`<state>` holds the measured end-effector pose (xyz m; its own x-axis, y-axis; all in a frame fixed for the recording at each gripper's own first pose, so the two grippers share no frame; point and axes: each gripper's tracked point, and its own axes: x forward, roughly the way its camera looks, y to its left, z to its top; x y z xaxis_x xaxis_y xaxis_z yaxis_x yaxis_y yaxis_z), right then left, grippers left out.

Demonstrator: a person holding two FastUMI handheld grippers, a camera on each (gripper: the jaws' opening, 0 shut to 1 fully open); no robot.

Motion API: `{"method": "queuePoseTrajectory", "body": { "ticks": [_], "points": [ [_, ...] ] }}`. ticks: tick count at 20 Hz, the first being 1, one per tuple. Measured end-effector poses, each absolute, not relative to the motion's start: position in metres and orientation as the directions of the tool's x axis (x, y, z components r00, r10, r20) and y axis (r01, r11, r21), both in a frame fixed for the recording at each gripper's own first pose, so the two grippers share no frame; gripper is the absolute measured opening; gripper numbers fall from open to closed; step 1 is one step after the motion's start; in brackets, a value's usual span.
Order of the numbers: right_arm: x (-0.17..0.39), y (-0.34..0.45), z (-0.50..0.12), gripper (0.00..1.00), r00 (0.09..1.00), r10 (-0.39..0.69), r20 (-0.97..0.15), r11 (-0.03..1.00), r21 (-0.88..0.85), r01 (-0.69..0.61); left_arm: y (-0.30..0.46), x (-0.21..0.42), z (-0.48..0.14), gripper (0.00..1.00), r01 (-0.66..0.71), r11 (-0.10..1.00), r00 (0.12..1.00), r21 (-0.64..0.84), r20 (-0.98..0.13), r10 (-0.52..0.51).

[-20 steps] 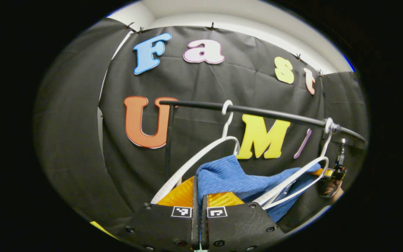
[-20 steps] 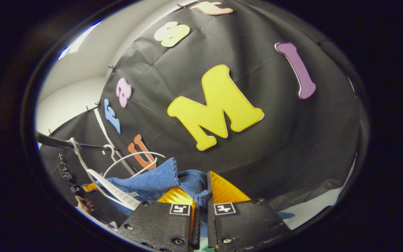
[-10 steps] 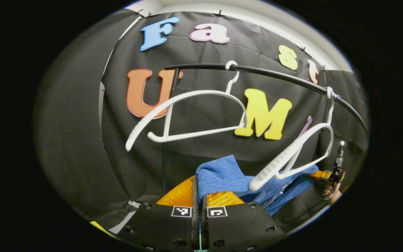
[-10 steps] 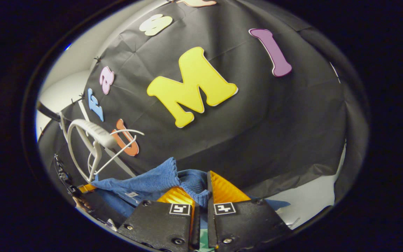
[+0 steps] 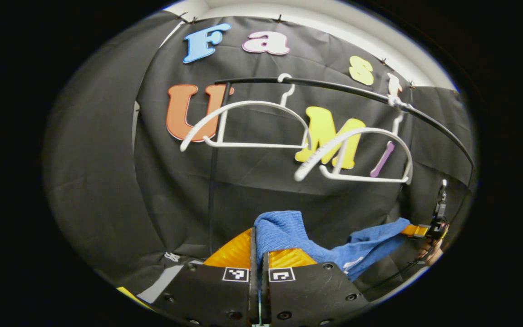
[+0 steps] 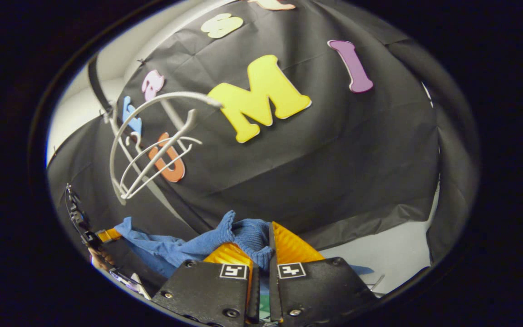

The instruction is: Grasp the clothes on the hanger with both hands and then place them into the laundry hamper below.

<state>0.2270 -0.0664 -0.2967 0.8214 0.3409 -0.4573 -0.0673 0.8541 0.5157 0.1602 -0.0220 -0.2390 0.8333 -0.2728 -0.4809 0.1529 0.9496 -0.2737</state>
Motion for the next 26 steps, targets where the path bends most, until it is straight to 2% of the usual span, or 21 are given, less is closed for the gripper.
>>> {"method": "queuePoseTrajectory", "body": {
  "ticks": [8, 14, 18, 20, 26],
  "points": [
    [0.179, 0.049, -0.245, 0.11, 0.766, 0.526, -0.369, 0.801, 0.518, -0.301, -0.081, 0.105, -0.211, 0.02, 0.311, 0.901, 0.800, -0.304, -0.428, -0.420],
    [0.168, 0.114, -0.227, 0.11, 0.701, 0.640, -0.313, 0.712, 0.585, -0.388, -0.127, 0.090, -0.190, 0.02, 0.401, 0.855, 0.774, -0.328, -0.379, -0.508],
    [0.157, 0.138, -0.223, 0.12, 0.680, 0.681, -0.273, 0.650, 0.652, -0.390, -0.137, 0.093, -0.185, 0.02, 0.404, 0.848, 0.777, -0.343, -0.361, -0.516],
    [0.161, 0.138, -0.239, 0.11, 0.679, 0.677, -0.284, 0.644, 0.675, -0.360, -0.136, 0.098, -0.201, 0.02, 0.371, 0.868, 0.787, -0.331, -0.384, -0.483],
    [0.185, 0.135, -0.347, 0.11, 0.624, 0.646, -0.440, 0.670, 0.718, -0.187, -0.140, 0.095, -0.297, 0.02, 0.263, 0.893, 0.733, -0.366, -0.526, -0.432]
  ]
}}
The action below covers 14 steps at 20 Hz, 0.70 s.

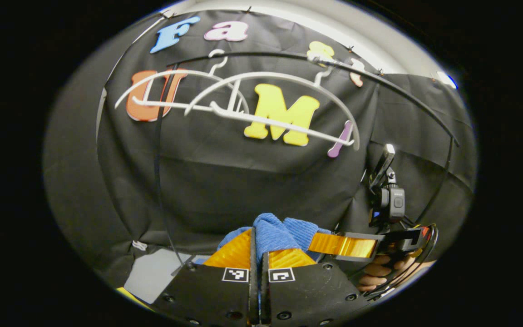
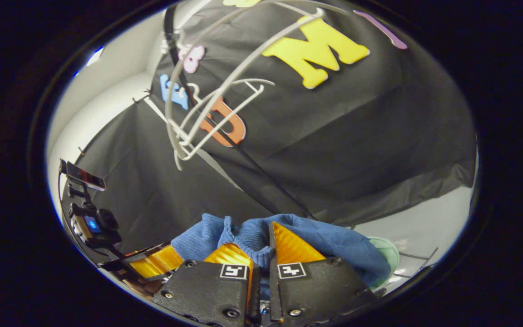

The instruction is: Grasp the clothes on the hanger with both hands and then place them into the laundry hamper below.

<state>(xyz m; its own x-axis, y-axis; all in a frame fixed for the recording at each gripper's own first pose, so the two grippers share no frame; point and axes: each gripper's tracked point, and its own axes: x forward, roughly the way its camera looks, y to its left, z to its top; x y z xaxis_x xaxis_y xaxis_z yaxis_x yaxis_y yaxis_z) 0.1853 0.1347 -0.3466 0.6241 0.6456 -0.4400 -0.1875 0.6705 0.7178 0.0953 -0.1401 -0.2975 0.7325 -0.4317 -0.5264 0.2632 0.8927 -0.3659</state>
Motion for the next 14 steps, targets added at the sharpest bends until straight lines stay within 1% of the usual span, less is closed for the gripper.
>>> {"method": "queuePoseTrajectory", "body": {
  "ticks": [3, 6, 9, 12, 13, 14],
  "points": [
    [0.189, 0.130, -0.394, 0.10, 0.607, 0.605, -0.515, 0.704, 0.702, -0.107, -0.143, 0.092, -0.341, 0.02, 0.204, 0.895, 0.693, -0.395, -0.588, -0.418],
    [0.192, 0.123, -0.441, 0.12, 0.564, 0.565, -0.602, 0.743, 0.668, -0.031, -0.143, 0.091, -0.384, 0.02, 0.165, 0.905, 0.643, -0.391, -0.653, -0.399],
    [0.189, 0.104, -0.481, 0.12, 0.517, 0.476, -0.711, 0.817, 0.576, 0.040, -0.142, 0.083, -0.422, 0.02, 0.145, 0.926, 0.574, -0.348, -0.733, -0.365],
    [0.182, 0.097, -0.499, 0.15, 0.464, 0.427, -0.777, 0.861, 0.506, 0.054, -0.143, 0.076, -0.444, 0.02, 0.152, 0.945, 0.516, -0.288, -0.793, -0.325],
    [0.179, 0.091, -0.498, 0.17, 0.449, 0.412, -0.793, 0.873, 0.484, 0.054, -0.141, 0.074, -0.447, 0.08, 0.151, 0.953, 0.502, -0.262, -0.810, -0.302],
    [0.177, 0.088, -0.497, 0.21, 0.437, 0.406, -0.802, 0.880, 0.473, 0.050, -0.139, 0.074, -0.452, 0.02, 0.146, 0.960, 0.491, -0.238, -0.825, -0.279]
  ]
}}
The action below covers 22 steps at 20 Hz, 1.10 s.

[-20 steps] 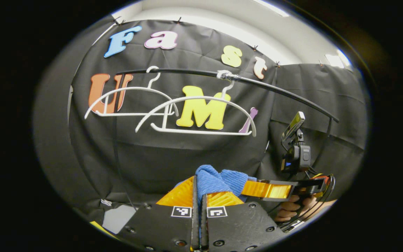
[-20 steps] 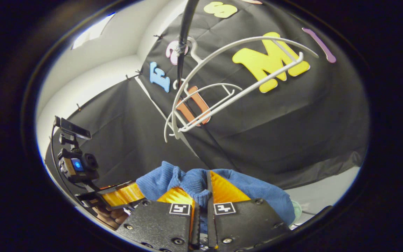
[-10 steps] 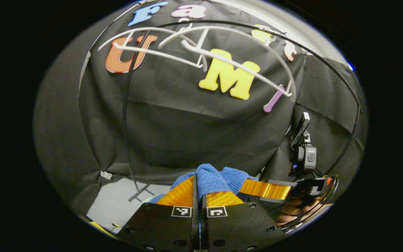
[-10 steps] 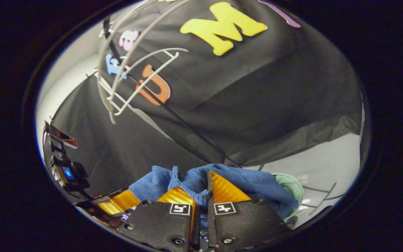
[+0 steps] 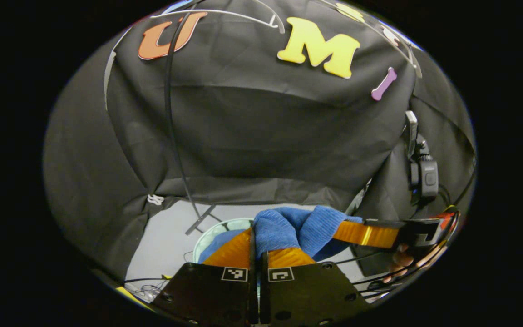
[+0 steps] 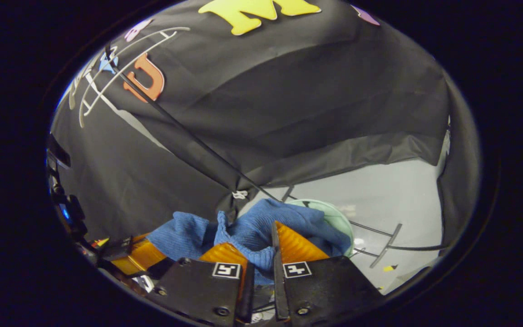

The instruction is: Grasp the clothes on the hanger with both hands and then place them into the laundry hamper below.

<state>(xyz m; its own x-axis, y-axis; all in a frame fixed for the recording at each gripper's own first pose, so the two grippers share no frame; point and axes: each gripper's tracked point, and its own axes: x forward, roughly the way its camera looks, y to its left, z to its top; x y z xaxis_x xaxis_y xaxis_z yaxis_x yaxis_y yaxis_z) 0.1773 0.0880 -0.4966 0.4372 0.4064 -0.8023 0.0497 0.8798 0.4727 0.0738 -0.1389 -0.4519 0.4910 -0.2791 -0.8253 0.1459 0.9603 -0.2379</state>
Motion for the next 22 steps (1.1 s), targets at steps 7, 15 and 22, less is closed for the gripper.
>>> {"method": "queuePoseTrajectory", "body": {
  "ticks": [7, 15, 22],
  "points": [
    [0.173, 0.055, -0.465, 0.54, 0.498, 0.289, -0.818, 0.946, 0.325, -0.014, -0.124, 0.054, -0.468, 0.62, 0.146, 0.965, 0.407, -0.219, -0.875, -0.261],
    [0.150, 0.013, -0.350, 0.83, 0.704, 0.101, -0.703, 0.986, 0.163, 0.022, -0.092, 0.056, -0.404, 0.96, 0.209, 0.965, 0.500, -0.157, -0.831, -0.243],
    [0.096, -0.011, -0.256, 0.94, 0.844, -0.050, -0.534, 0.988, 0.096, 0.120, -0.082, 0.059, -0.304, 0.97, 0.264, 0.954, 0.657, -0.141, -0.698, -0.284]
  ]
}}
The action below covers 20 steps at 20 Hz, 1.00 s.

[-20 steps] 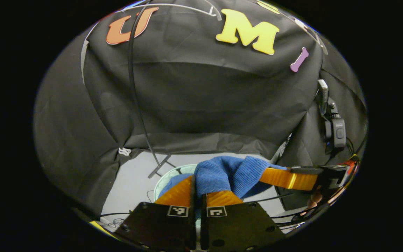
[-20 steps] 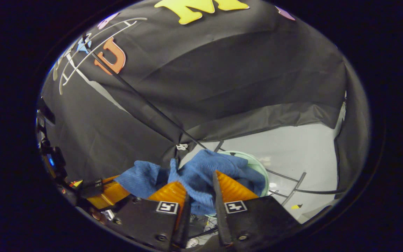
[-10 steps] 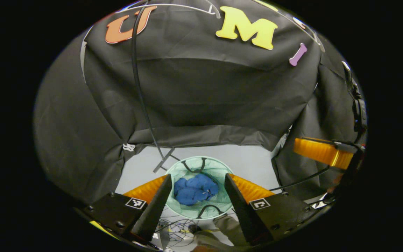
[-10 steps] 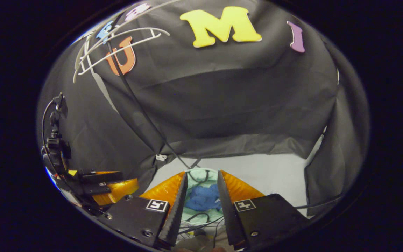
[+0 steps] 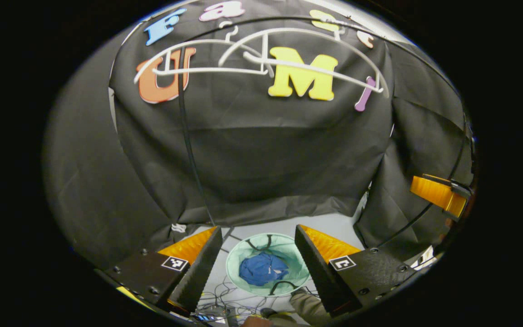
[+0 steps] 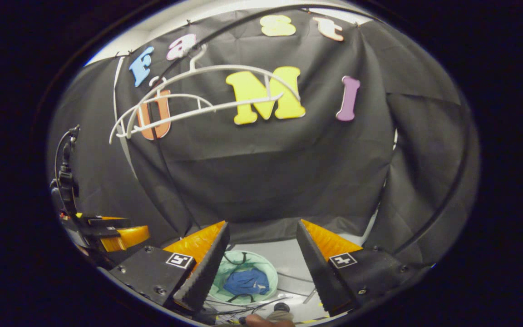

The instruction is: Grasp the clothes on the hanger with both hands and then place them into the laundry hamper below.

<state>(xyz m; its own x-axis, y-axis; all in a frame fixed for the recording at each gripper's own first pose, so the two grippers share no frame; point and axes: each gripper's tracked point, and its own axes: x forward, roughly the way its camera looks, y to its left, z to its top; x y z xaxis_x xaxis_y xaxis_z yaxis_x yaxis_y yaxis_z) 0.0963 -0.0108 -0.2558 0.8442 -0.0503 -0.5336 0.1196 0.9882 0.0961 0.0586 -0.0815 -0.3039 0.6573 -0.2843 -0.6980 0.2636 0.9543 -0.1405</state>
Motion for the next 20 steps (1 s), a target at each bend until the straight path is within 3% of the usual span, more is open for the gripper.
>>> {"method": "queuePoseTrajectory", "body": {
  "ticks": [7, 8, 9, 10, 15, 17, 18, 19, 20],
  "points": [
    [0.049, -0.016, -0.212, 0.94, 0.888, -0.128, -0.442, 0.985, 0.049, 0.167, -0.062, 0.049, -0.232, 1.00, 0.321, 0.940, 0.760, -0.115, -0.561, -0.328],
    [0.046, -0.016, -0.209, 0.94, 0.887, -0.133, -0.441, 0.985, 0.042, 0.169, -0.062, 0.047, -0.225, 0.92, 0.321, 0.940, 0.766, -0.115, -0.552, -0.329],
    [0.044, -0.015, -0.208, 0.94, 0.889, -0.132, -0.438, 0.985, 0.043, 0.167, -0.060, 0.043, -0.219, 1.00, 0.322, 0.939, 0.771, -0.117, -0.543, -0.332],
    [0.043, -0.012, -0.205, 0.94, 0.890, -0.132, -0.436, 0.984, 0.048, 0.169, -0.058, 0.042, -0.213, 0.97, 0.321, 0.940, 0.778, -0.113, -0.535, -0.330],
    [0.031, -0.016, -0.194, 0.94, 0.897, -0.112, -0.428, 0.985, 0.071, 0.157, -0.047, 0.030, -0.198, 1.00, 0.281, 0.956, 0.803, -0.083, -0.524, -0.282],
    [0.024, -0.025, -0.185, 0.94, 0.909, -0.107, -0.403, 0.989, 0.051, 0.139, -0.049, 0.022, -0.192, 0.92, 0.255, 0.963, 0.809, -0.089, -0.526, -0.263],
    [0.020, -0.030, -0.177, 0.94, 0.918, -0.102, -0.383, 0.991, 0.037, 0.126, -0.050, 0.017, -0.188, 0.97, 0.239, 0.967, 0.815, -0.085, -0.524, -0.247],
    [0.017, -0.037, -0.171, 0.96, 0.924, -0.101, -0.368, 0.993, 0.026, 0.119, -0.051, 0.012, -0.185, 0.92, 0.225, 0.971, 0.819, -0.081, -0.524, -0.234],
    [0.012, -0.044, -0.167, 0.94, 0.927, -0.096, -0.362, 0.994, 0.021, 0.111, -0.052, 0.006, -0.182, 0.94, 0.206, 0.976, 0.823, -0.072, -0.526, -0.213]
  ]
}}
